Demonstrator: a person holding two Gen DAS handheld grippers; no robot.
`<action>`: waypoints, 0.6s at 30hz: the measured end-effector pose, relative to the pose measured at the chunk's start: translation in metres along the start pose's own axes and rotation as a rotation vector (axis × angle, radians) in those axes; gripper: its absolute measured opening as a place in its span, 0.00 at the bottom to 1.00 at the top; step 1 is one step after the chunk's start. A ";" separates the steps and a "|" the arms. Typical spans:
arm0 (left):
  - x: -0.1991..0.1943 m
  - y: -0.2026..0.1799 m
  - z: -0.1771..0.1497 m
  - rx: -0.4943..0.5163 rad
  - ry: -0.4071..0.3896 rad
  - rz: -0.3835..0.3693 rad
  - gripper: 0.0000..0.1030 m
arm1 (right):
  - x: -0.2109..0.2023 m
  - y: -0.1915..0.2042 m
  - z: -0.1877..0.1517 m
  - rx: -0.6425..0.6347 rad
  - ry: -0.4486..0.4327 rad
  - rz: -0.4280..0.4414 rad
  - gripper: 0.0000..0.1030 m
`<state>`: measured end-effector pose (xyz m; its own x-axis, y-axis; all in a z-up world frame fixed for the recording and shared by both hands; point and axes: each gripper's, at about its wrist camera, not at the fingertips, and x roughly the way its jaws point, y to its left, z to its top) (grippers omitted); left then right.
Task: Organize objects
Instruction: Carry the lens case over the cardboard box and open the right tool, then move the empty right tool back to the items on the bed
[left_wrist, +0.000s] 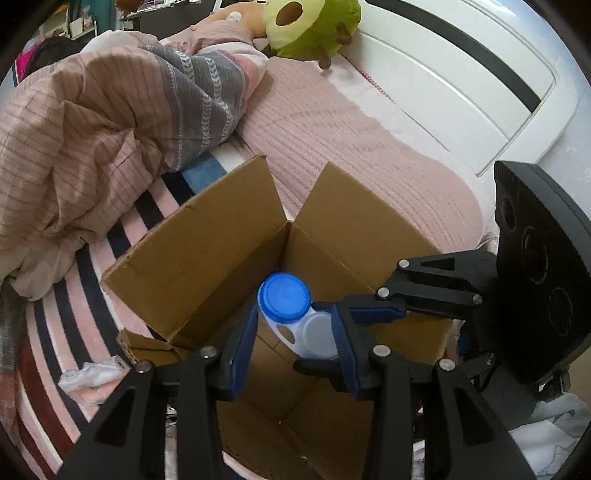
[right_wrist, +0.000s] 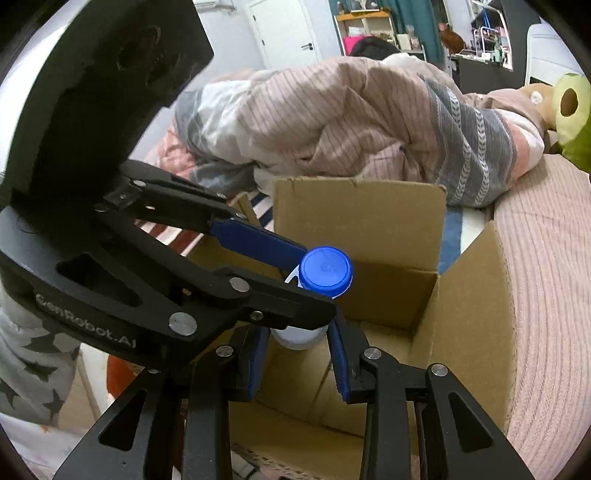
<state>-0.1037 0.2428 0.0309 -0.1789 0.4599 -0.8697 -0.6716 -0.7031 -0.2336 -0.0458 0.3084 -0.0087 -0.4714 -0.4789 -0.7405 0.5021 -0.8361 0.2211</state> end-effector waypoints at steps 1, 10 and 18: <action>0.000 0.000 0.000 0.001 0.004 0.009 0.40 | 0.000 0.001 0.000 -0.003 0.005 -0.005 0.27; -0.034 -0.001 -0.003 0.013 -0.069 0.046 0.68 | -0.012 0.009 0.001 -0.016 -0.031 -0.045 0.41; -0.097 0.012 -0.038 -0.034 -0.214 0.110 0.73 | -0.037 0.063 -0.001 -0.079 -0.159 0.039 0.41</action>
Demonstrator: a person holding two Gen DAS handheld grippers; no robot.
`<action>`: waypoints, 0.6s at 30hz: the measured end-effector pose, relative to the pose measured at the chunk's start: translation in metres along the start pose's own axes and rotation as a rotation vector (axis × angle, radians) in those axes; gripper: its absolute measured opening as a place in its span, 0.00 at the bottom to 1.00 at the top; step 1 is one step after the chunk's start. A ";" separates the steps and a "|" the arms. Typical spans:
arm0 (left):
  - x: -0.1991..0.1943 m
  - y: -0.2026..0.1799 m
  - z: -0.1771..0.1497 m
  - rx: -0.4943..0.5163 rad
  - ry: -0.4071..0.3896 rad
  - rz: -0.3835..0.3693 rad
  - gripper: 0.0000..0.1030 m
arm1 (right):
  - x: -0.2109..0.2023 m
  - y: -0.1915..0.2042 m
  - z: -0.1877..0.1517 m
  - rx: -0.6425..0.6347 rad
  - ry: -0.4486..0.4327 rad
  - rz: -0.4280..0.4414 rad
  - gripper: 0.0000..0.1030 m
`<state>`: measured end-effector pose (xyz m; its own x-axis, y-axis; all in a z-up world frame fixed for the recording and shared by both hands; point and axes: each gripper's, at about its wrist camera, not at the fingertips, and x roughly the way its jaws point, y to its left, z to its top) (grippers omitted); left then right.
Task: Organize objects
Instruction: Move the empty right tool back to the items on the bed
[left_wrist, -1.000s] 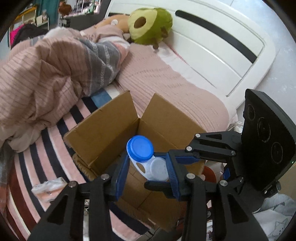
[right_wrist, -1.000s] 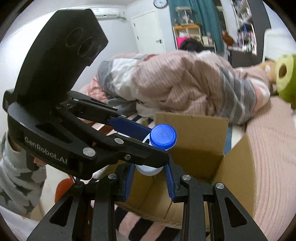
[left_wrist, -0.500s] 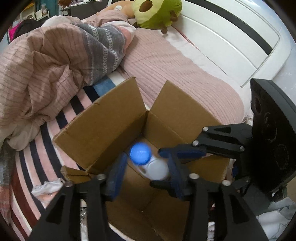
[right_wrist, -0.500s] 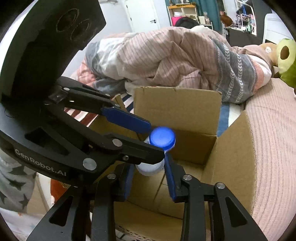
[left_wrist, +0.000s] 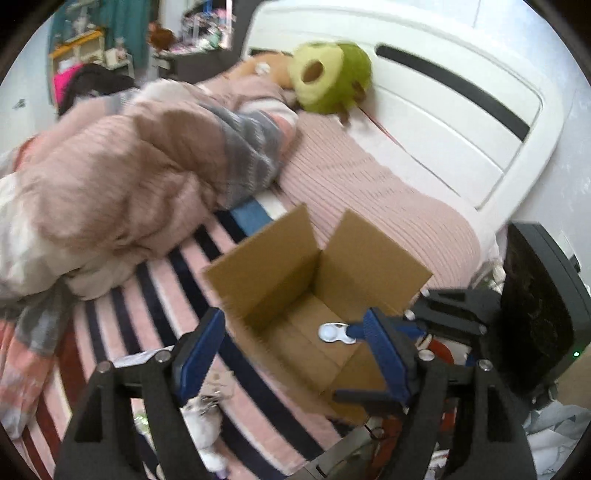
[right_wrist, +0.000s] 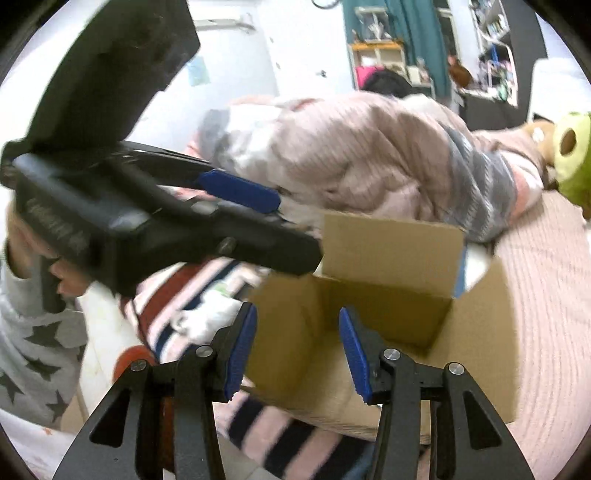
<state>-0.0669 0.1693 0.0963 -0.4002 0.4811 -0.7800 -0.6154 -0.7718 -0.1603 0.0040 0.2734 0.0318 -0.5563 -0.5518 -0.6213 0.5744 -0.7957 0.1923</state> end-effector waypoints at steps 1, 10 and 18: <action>-0.011 0.006 -0.008 -0.019 -0.028 0.015 0.74 | -0.001 0.008 0.000 -0.009 -0.012 0.015 0.41; -0.059 0.057 -0.079 -0.130 -0.187 0.132 0.83 | 0.026 0.091 -0.008 -0.061 -0.068 0.114 0.41; -0.058 0.111 -0.154 -0.246 -0.221 0.186 0.84 | 0.083 0.126 -0.025 -0.023 -0.062 0.178 0.41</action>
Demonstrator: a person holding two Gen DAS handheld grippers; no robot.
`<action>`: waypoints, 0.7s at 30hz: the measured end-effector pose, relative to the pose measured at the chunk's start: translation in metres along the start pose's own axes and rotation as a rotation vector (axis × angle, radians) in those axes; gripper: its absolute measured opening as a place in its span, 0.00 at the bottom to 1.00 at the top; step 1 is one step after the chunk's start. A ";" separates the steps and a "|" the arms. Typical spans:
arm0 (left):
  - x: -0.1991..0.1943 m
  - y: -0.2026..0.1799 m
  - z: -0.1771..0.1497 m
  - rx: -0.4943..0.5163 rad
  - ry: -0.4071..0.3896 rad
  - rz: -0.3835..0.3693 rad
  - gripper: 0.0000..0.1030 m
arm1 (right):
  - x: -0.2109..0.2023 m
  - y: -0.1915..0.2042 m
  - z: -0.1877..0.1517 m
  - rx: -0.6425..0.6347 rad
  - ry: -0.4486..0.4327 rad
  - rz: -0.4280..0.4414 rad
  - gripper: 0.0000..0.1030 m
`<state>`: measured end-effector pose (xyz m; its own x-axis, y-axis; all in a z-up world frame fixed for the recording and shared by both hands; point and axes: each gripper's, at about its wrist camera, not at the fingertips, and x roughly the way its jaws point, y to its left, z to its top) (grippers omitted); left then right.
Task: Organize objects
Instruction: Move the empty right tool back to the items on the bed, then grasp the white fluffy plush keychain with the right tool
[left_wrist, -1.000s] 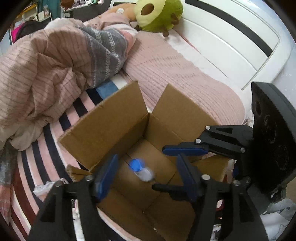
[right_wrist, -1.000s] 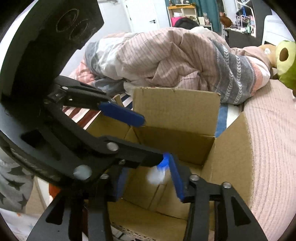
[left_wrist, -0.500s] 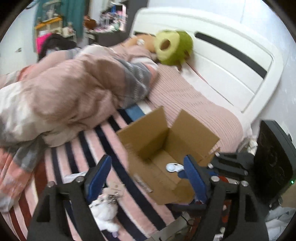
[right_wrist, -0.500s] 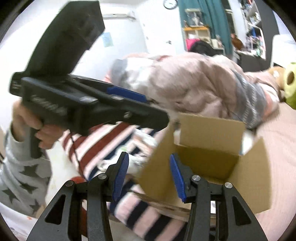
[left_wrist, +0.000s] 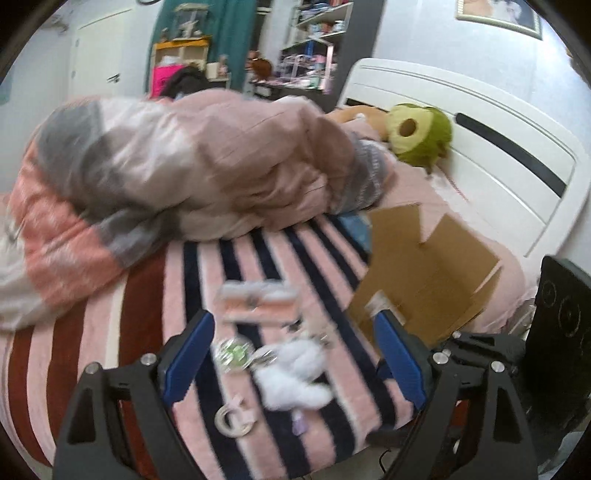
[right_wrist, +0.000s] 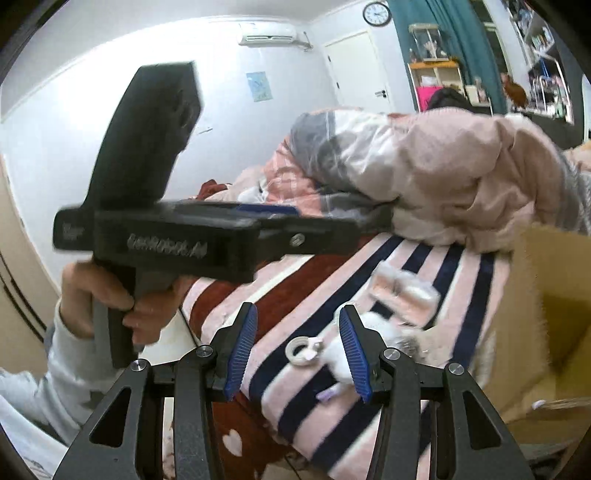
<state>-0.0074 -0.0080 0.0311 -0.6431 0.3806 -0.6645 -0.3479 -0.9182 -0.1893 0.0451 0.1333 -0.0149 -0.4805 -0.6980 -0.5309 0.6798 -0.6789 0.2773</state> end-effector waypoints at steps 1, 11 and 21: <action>0.002 0.008 -0.007 -0.012 0.003 0.007 0.84 | 0.007 -0.001 -0.002 0.011 0.003 -0.008 0.41; 0.023 0.063 -0.065 -0.139 0.051 0.042 0.84 | 0.058 -0.023 -0.047 0.144 0.100 -0.122 0.41; 0.036 0.079 -0.084 -0.155 0.096 0.029 0.84 | 0.084 -0.032 -0.059 0.154 0.128 -0.268 0.67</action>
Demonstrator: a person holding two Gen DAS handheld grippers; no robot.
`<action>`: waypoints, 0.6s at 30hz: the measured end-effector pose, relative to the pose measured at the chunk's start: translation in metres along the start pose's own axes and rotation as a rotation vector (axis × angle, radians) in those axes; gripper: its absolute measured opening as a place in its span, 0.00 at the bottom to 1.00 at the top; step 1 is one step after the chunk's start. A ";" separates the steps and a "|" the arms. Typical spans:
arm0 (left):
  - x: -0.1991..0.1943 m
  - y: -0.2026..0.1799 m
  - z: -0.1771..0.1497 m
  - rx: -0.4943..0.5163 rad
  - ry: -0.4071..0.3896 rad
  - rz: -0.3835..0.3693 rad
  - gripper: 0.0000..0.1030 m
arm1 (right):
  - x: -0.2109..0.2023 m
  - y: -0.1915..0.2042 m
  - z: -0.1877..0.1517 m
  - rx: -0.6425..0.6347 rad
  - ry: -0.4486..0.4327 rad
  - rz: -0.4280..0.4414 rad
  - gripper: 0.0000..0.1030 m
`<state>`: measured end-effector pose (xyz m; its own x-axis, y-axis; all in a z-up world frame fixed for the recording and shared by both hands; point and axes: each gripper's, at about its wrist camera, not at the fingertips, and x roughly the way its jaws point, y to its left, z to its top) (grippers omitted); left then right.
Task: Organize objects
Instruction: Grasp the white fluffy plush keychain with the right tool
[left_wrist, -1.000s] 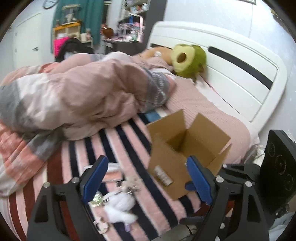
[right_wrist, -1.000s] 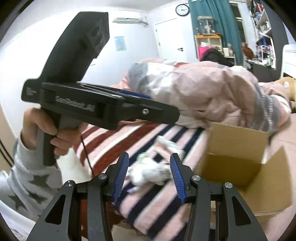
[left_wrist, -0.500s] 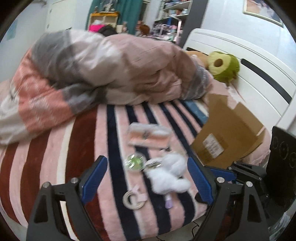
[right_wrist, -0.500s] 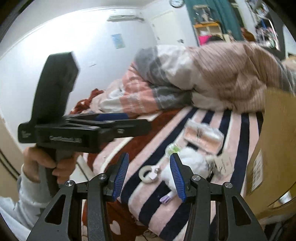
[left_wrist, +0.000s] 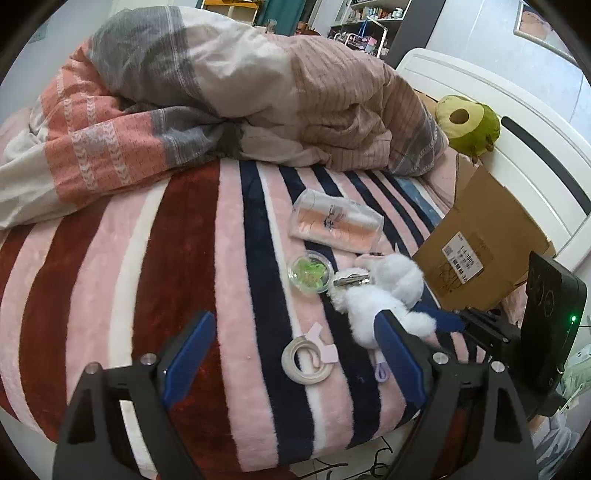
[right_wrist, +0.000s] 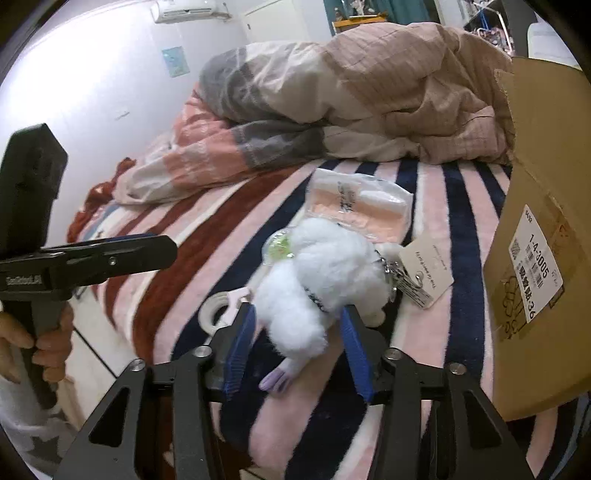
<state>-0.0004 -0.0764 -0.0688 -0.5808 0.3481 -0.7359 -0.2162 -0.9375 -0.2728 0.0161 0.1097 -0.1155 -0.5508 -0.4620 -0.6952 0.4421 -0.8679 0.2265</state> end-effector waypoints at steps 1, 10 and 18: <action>0.002 0.000 0.000 0.003 0.003 0.002 0.84 | 0.003 0.001 0.000 -0.004 0.004 0.001 0.69; 0.013 0.005 0.000 0.008 0.017 0.026 0.84 | 0.040 -0.001 0.009 0.001 0.056 -0.050 0.69; 0.022 0.009 -0.002 -0.004 0.036 0.039 0.84 | 0.047 0.004 0.011 -0.024 0.049 -0.084 0.42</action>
<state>-0.0136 -0.0774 -0.0887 -0.5600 0.3110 -0.7679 -0.1910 -0.9504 -0.2457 -0.0159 0.0824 -0.1396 -0.5516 -0.3773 -0.7439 0.4128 -0.8985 0.1497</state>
